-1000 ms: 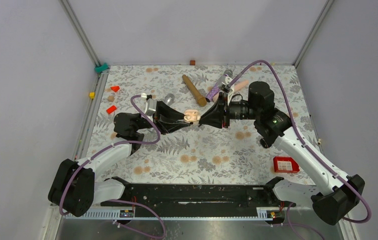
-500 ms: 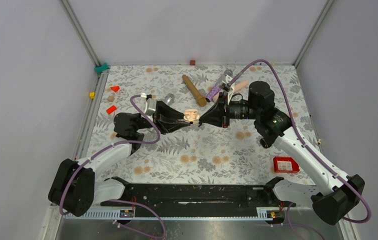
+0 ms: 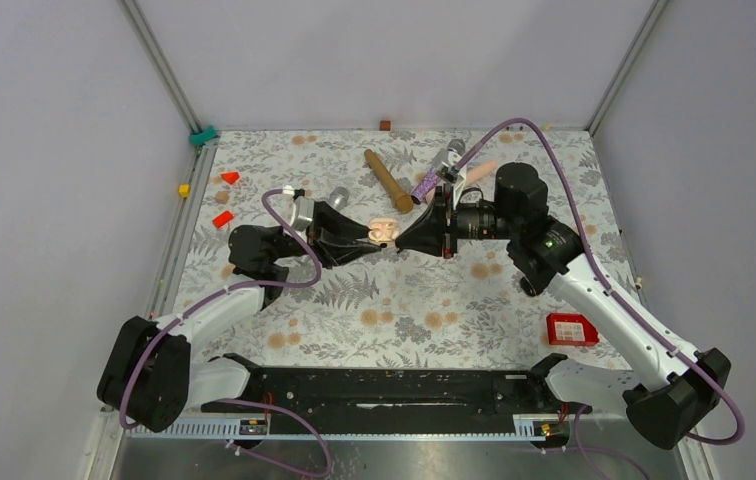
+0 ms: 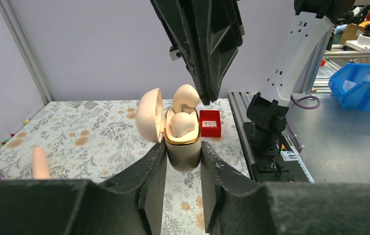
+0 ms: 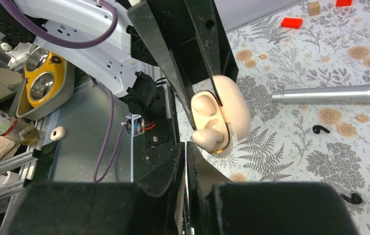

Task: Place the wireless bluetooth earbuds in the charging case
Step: Adjust the earbud with the charging case.

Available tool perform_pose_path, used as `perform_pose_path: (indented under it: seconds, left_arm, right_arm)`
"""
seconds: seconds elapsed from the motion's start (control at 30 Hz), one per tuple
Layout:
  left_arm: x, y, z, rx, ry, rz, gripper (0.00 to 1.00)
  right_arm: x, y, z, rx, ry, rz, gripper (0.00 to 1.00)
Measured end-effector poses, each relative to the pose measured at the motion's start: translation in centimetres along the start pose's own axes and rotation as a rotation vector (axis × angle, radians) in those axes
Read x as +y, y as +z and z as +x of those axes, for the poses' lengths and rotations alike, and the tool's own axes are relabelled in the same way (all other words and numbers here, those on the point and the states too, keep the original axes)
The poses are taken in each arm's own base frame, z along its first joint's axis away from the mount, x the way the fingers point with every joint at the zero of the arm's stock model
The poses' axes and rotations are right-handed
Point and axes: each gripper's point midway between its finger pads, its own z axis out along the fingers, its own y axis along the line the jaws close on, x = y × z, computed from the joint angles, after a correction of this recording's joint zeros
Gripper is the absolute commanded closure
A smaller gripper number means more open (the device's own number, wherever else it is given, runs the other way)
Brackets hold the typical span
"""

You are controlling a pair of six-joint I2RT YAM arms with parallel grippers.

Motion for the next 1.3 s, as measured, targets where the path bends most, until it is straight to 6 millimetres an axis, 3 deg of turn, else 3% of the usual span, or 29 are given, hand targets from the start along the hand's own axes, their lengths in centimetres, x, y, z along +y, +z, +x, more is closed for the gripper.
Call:
perform_pose_path:
  seconds: [0.3, 0.57, 0.97, 1.3]
  left_arm:
    - [0.1, 0.1, 0.4, 0.008, -0.017, 0.0, 1.0]
    - [0.1, 0.1, 0.4, 0.008, -0.021, 0.0, 1.0]
    - [0.1, 0.1, 0.4, 0.007, -0.025, -0.002, 1.0]
    - [0.2, 0.1, 0.5, 0.006, -0.026, -0.006, 1.0]
  right_arm:
    - [1.3, 0.2, -0.5, -0.001, -0.013, -0.046, 0.88]
    - [2.0, -0.8, -0.8, 0.0, -0.079, -0.026, 0.88]
    - [-0.1, 0.3, 0.1, 0.029, -0.055, 0.019, 0.88]
    - [-0.1, 1.6, -0.3, 0.035, -0.033, 0.009, 0.84]
